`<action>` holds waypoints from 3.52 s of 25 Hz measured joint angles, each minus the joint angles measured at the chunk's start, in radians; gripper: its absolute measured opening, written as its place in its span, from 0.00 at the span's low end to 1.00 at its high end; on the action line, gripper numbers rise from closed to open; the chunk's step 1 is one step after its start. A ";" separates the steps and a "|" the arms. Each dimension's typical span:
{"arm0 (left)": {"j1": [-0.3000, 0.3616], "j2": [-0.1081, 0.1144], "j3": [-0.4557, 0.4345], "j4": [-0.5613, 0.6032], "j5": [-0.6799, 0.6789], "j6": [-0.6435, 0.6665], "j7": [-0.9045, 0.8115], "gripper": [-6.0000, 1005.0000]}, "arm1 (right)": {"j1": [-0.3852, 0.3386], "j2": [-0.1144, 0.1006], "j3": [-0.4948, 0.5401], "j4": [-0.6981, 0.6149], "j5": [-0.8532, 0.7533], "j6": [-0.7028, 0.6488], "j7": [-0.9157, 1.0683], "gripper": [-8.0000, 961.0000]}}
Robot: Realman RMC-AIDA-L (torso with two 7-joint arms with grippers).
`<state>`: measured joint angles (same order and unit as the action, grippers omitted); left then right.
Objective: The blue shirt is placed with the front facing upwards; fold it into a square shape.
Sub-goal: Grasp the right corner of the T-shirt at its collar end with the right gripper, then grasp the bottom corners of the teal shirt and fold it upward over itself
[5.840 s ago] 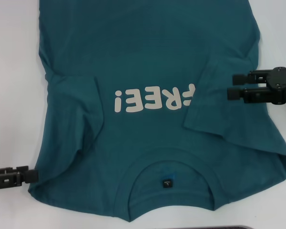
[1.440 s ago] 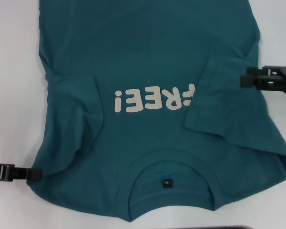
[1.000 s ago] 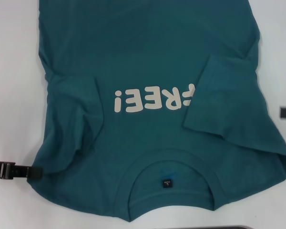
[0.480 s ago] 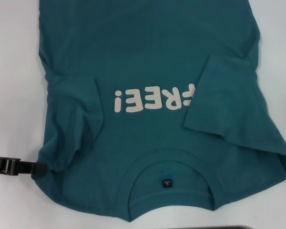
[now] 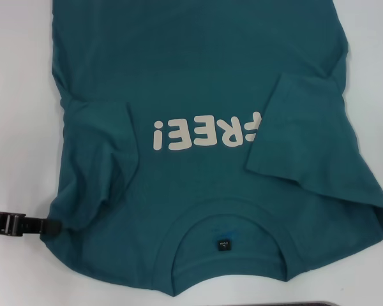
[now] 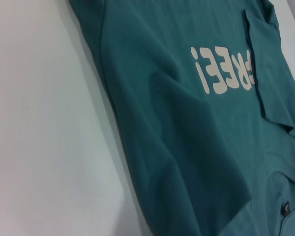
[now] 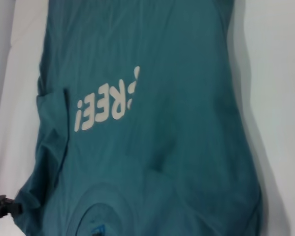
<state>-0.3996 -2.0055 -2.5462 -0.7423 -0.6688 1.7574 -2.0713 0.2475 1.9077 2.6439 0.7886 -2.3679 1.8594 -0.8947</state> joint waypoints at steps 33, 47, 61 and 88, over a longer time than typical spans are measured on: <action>-0.007 0.003 0.001 0.009 0.000 -0.023 0.004 0.01 | 0.083 0.009 -0.003 -0.071 -0.087 -0.082 0.005 0.63; -0.007 0.007 0.001 0.007 0.000 -0.022 0.004 0.01 | 0.108 0.017 -0.003 -0.073 -0.149 -0.089 0.025 0.23; -0.015 0.040 -0.003 0.004 0.000 0.023 -0.018 0.01 | 0.045 0.039 0.113 -0.072 -0.143 -0.075 -0.103 0.07; 0.020 0.045 0.000 0.009 0.081 0.082 -0.010 0.01 | -0.142 0.057 0.165 -0.079 -0.002 -0.049 -0.231 0.07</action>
<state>-0.3797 -1.9604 -2.5458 -0.7332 -0.5877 1.8391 -2.0808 0.1059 1.9650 2.8087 0.7093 -2.3703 1.8100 -1.1260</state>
